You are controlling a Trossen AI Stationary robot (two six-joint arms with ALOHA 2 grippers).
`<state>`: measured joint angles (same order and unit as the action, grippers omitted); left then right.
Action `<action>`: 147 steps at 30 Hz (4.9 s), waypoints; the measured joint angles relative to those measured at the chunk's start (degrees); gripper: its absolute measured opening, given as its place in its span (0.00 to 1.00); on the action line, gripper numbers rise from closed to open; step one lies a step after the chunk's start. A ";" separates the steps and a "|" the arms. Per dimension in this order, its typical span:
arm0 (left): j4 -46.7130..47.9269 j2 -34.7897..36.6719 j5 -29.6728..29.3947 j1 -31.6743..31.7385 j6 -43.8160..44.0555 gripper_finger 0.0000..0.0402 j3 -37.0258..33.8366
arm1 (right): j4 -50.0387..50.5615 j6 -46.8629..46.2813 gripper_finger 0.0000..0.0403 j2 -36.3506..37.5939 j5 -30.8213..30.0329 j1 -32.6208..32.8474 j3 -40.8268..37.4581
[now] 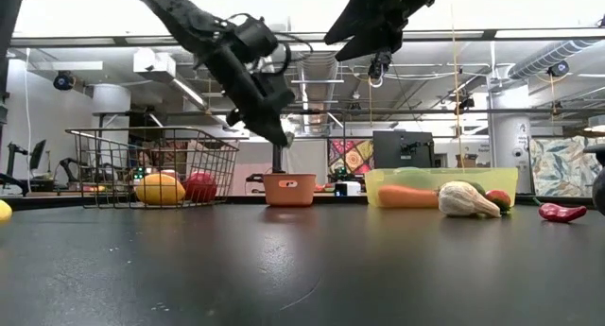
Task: Sort produce into baskets
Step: Put the green chili pepper into the orange bin, then put the orange fruit into the wire basket
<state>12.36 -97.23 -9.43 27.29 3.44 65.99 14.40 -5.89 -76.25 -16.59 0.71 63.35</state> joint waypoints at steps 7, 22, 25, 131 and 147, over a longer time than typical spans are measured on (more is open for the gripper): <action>0.72 -4.19 -0.54 -0.02 -0.09 0.15 2.54 | 0.55 -0.22 0.79 0.00 0.01 0.00 0.00; 1.35 -4.55 -0.61 -0.02 0.46 0.36 3.75 | 0.97 -0.55 0.79 -0.02 0.01 0.00 -0.04; 1.74 -4.41 -0.59 -0.10 0.49 0.37 3.75 | 1.45 -0.57 0.79 -0.02 0.01 0.00 -0.04; -2.60 32.65 -6.73 -31.69 6.73 0.37 -16.98 | 49.74 -23.00 0.88 -12.92 12.56 37.46 -2.51; -2.77 32.33 -6.71 -31.69 6.73 0.37 -17.02 | 46.57 -26.62 0.77 -11.96 15.05 35.98 -5.71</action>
<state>9.59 -64.90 -16.14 -4.40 10.17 48.97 60.97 -32.50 -88.21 -1.54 36.69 57.64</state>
